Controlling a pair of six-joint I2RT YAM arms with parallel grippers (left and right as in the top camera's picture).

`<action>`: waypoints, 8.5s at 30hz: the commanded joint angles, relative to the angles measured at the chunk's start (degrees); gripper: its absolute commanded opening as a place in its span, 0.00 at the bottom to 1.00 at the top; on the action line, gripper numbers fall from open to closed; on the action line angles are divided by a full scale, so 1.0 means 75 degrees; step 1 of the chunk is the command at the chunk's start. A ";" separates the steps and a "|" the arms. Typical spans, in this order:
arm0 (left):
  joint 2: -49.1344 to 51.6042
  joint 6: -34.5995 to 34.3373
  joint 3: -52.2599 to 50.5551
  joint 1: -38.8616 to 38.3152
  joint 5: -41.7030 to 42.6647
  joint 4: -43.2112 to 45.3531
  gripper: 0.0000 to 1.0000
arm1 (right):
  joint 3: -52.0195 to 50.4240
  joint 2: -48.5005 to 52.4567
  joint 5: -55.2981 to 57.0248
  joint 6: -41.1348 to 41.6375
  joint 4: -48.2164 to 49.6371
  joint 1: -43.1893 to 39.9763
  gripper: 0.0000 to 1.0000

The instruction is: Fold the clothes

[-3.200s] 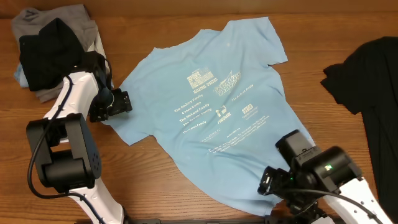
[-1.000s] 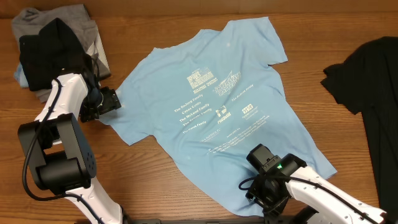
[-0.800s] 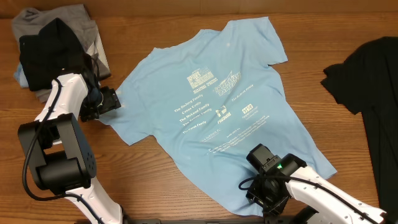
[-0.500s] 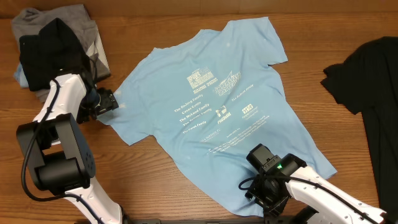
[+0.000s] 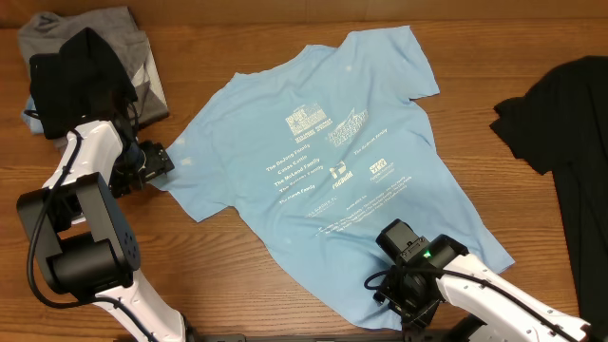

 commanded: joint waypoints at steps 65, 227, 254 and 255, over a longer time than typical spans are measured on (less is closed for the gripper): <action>-0.5339 -0.0761 0.4095 -0.1550 0.1489 -0.2777 0.04 | 1.2386 0.0734 0.5604 -0.3022 -0.3273 -0.0574 0.04; -0.5552 -0.2090 -0.1775 -0.5147 0.1119 -0.4896 0.06 | 0.5327 0.0085 0.1801 -0.5182 -0.3555 -0.9247 0.04; -0.4080 -0.2014 -0.1775 -0.4753 -0.0350 -0.0953 0.04 | 0.5324 0.0769 0.1309 -0.5045 -0.1947 -0.9095 0.09; -0.4004 -0.1961 -0.1775 -0.4674 -0.0353 -0.0796 0.04 | 0.5324 0.0816 0.1309 -0.5004 -0.1842 -0.9063 0.08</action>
